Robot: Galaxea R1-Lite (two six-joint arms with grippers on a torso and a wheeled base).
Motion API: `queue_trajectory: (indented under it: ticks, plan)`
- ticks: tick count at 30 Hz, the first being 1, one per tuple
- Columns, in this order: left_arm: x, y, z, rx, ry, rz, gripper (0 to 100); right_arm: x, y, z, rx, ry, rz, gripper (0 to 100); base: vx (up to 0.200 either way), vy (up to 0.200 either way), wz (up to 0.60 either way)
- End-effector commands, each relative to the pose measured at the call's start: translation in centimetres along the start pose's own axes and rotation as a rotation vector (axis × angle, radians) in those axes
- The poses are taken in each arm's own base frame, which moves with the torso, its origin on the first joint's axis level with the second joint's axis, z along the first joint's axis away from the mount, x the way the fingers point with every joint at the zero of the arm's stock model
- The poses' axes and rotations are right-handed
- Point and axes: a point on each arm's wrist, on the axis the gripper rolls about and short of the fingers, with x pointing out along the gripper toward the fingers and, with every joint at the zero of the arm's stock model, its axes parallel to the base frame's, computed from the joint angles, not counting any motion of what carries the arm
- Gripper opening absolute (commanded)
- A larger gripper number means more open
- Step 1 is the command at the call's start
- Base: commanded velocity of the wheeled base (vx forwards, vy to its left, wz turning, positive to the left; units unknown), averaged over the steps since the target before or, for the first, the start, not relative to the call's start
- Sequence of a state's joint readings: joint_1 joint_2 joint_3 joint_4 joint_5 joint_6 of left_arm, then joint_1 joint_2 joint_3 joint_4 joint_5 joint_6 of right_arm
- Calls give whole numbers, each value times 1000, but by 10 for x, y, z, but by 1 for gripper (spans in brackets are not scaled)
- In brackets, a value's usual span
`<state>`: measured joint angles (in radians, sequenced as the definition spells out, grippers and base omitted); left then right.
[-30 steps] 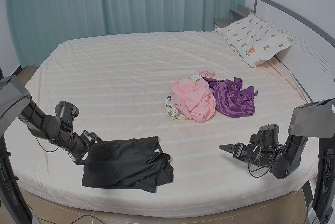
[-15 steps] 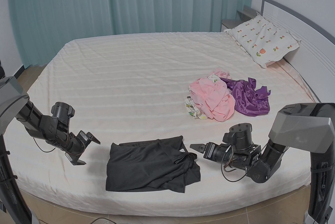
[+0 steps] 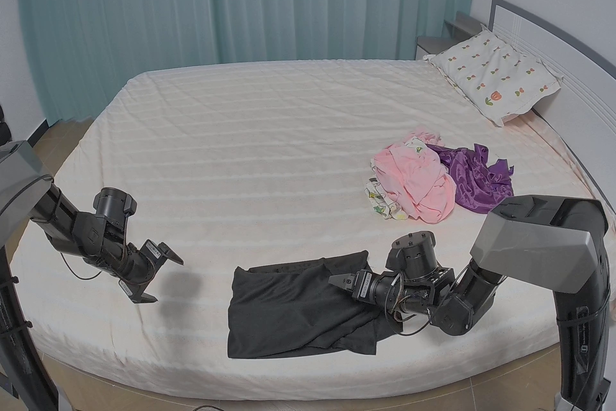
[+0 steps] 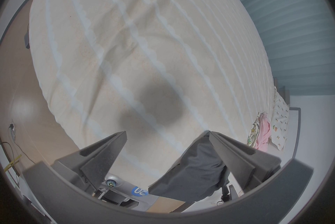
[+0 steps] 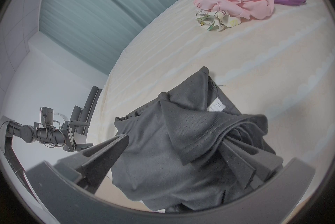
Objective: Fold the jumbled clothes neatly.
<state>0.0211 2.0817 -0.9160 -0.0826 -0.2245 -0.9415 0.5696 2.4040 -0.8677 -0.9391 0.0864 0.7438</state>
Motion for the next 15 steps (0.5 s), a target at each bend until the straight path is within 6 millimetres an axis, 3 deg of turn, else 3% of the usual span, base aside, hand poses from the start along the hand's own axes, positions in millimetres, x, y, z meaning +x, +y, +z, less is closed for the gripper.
queue_trajectory:
  ticks: [1,5,6,13,15]
  plan:
    - [2,0,0,0,-1,4,100,6,-2,-1,1,1,0,100,0,0,0]
    - [2,1,0,0,-2,7,100,12,2,11,4,-35,17,100,0,0,0]
    - [3,1,0,-1,-1,8,100,12,1,12,3,-34,14,0,0,0,0]
    - [2,0,0,0,-3,6,100,14,-1,19,18,-12,-23,0,0,0,0]
    - [3,1,0,-1,-3,9,100,17,-7,38,39,-59,-27,0,0,0,0]
